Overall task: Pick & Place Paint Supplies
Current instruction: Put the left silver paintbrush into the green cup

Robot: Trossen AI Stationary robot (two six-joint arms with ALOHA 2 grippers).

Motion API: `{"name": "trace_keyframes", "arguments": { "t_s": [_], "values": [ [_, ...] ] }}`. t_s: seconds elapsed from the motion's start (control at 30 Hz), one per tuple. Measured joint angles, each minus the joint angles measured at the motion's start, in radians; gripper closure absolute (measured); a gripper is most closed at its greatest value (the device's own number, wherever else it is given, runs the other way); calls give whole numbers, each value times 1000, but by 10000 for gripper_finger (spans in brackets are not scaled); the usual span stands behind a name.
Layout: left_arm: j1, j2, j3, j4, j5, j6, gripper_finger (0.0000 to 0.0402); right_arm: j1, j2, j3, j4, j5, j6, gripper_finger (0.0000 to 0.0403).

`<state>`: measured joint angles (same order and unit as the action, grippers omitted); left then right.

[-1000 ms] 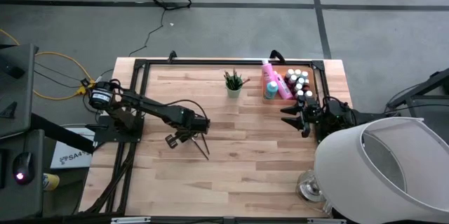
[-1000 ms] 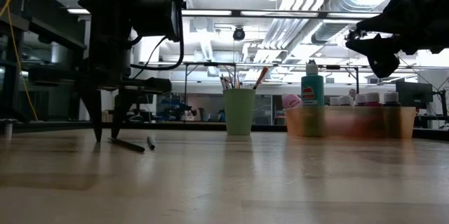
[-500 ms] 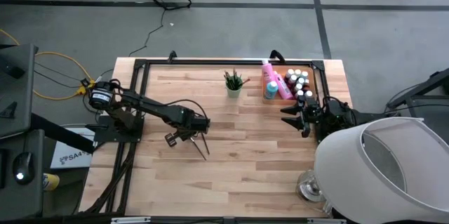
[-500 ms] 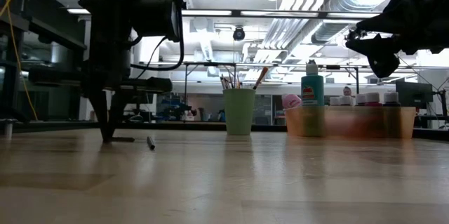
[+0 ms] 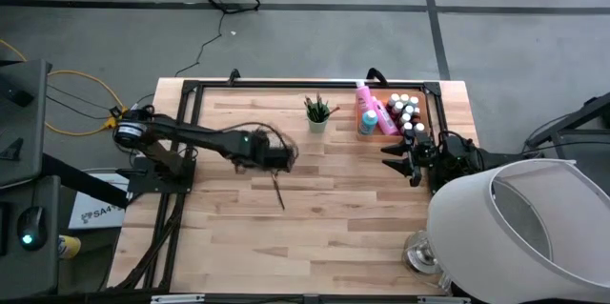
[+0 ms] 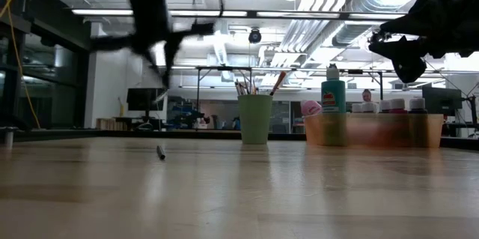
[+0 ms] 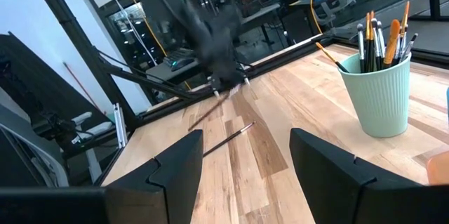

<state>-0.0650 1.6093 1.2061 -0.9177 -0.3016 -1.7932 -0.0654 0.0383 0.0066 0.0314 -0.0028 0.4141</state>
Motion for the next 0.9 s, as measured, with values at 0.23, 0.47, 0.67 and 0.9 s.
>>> {"name": "trace_keyframes", "arguments": {
  "t_s": [0.23, 0.47, 0.67, 0.9],
  "values": [
    [31, -21, 234, 77, -496, 494, 401, 0, 8, 0, 3, 1, 0, 196],
    [113, -5, 267, 513, -559, 1229, 401, 0, 19, 0, -3, -2, 0, 196],
    [193, 37, 267, 714, -450, 1540, 401, 0, 19, 0, -1, -1, 0, 196],
    [277, 110, 268, 928, -239, 1661, 401, 0, 20, 0, -1, 0, 0, 196]
  ]
}}
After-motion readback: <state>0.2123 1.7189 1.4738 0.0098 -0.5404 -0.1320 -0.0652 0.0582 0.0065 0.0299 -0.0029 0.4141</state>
